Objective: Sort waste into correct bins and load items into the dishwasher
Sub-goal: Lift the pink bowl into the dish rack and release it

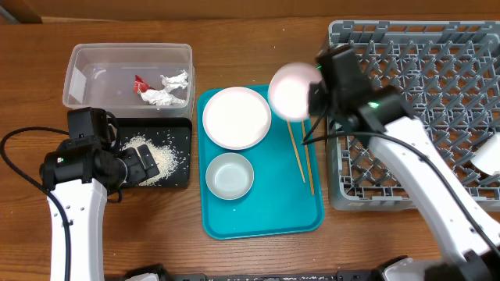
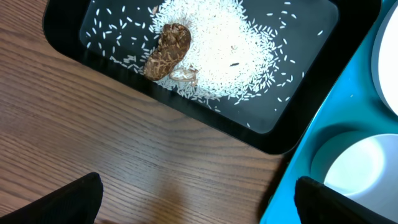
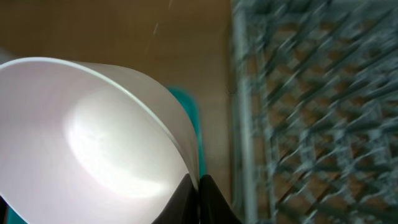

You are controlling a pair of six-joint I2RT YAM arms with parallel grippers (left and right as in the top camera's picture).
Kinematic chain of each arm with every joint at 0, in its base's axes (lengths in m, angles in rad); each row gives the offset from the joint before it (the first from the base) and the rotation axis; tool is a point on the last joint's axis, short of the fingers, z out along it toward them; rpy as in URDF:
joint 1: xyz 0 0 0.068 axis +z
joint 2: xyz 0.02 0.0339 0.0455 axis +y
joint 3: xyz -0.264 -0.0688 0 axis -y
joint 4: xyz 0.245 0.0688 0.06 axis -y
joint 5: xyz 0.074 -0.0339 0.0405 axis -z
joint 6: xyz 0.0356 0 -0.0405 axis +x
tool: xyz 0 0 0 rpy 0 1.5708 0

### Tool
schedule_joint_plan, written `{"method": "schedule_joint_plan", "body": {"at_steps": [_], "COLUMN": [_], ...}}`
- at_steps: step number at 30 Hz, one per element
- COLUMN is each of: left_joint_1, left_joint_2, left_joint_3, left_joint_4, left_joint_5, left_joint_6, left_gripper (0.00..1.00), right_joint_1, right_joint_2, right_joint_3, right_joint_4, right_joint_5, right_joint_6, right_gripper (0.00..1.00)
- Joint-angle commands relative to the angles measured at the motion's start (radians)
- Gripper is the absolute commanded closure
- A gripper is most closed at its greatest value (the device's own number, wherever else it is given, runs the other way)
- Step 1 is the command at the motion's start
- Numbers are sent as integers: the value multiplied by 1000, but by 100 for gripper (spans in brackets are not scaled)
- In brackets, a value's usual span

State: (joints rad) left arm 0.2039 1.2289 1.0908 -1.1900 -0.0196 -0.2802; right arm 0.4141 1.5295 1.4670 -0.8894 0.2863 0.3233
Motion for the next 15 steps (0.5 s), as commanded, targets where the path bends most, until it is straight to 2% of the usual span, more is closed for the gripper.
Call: {"method": "schedule_joint_plan", "body": {"at_steps": [1, 5, 6, 11, 15], "left_joint_1": [5, 5, 5, 5, 5], "left_joint_2": [2, 2, 2, 2, 2], "left_joint_3": [6, 6, 6, 6, 6], "left_joint_4": [-2, -3, -2, -2, -3], "left_joint_5": [-3, -3, -3, -3, -3], "left_joint_6": [11, 11, 11, 11, 11], "left_gripper": [0, 0, 0, 0, 0], "right_joint_1": [-55, -144, -206, -391, -523], "right_joint_2": [-51, -51, -48, -44, -18], "right_joint_3": [27, 27, 27, 27, 27], "right_joint_4": [70, 178, 226, 373, 498], "right_joint_5": [309, 393, 394, 393, 393], "right_joint_6": [-21, -119, -145, -158, -282], "right_gripper": [94, 95, 95, 96, 96]}}
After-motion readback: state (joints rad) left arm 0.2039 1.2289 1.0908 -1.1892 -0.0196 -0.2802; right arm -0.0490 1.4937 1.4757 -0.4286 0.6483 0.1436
